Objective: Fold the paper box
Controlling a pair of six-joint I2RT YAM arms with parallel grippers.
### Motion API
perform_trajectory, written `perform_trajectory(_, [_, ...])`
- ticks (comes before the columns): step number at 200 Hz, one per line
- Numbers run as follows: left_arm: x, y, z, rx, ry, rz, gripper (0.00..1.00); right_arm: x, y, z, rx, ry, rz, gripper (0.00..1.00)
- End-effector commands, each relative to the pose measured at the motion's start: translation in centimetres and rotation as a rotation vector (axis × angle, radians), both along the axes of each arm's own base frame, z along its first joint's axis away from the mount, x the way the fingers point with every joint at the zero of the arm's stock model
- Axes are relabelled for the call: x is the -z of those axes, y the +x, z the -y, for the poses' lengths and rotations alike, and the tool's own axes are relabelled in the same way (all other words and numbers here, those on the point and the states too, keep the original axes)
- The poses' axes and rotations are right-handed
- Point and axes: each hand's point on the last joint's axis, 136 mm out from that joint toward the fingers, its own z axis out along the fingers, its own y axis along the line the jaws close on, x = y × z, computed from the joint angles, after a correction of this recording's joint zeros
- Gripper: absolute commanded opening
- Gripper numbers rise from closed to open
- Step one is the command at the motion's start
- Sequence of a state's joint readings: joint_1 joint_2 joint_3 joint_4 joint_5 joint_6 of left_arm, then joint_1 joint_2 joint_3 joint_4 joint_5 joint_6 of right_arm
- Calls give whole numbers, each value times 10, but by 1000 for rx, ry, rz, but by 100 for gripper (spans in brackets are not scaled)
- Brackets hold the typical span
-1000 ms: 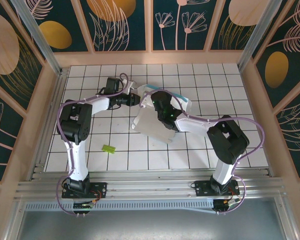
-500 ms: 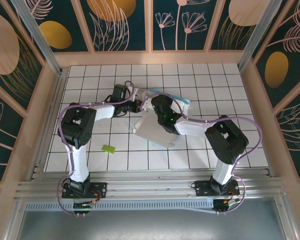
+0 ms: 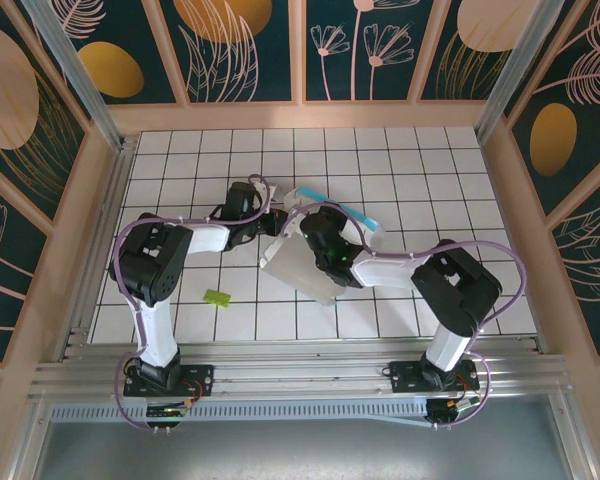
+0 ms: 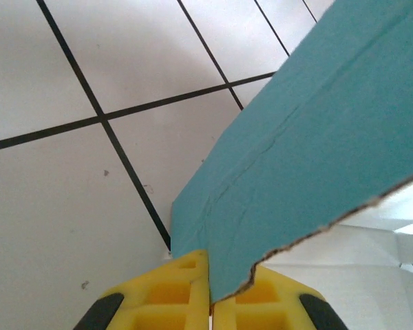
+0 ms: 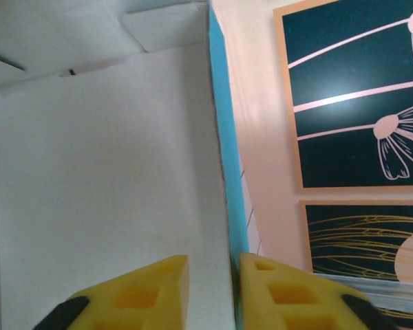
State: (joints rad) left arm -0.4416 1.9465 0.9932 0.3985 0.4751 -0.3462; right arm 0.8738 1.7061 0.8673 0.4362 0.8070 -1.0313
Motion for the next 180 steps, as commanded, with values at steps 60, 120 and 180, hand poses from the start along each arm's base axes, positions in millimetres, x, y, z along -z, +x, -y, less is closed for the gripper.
perform_trajectory(60, [11, -23, 0, 25, 149, 112, 4, -61, -60, -31, -124, 555, -333, 78])
perform_trajectory(120, [-10, -23, 9, 46, 143, 193, 3, -151, -30, -7, -55, 1216, -684, 83])
perform_trajectory(180, [-19, -21, 9, 42, 149, 225, 3, -121, 7, 31, 37, 1447, -1036, 68])
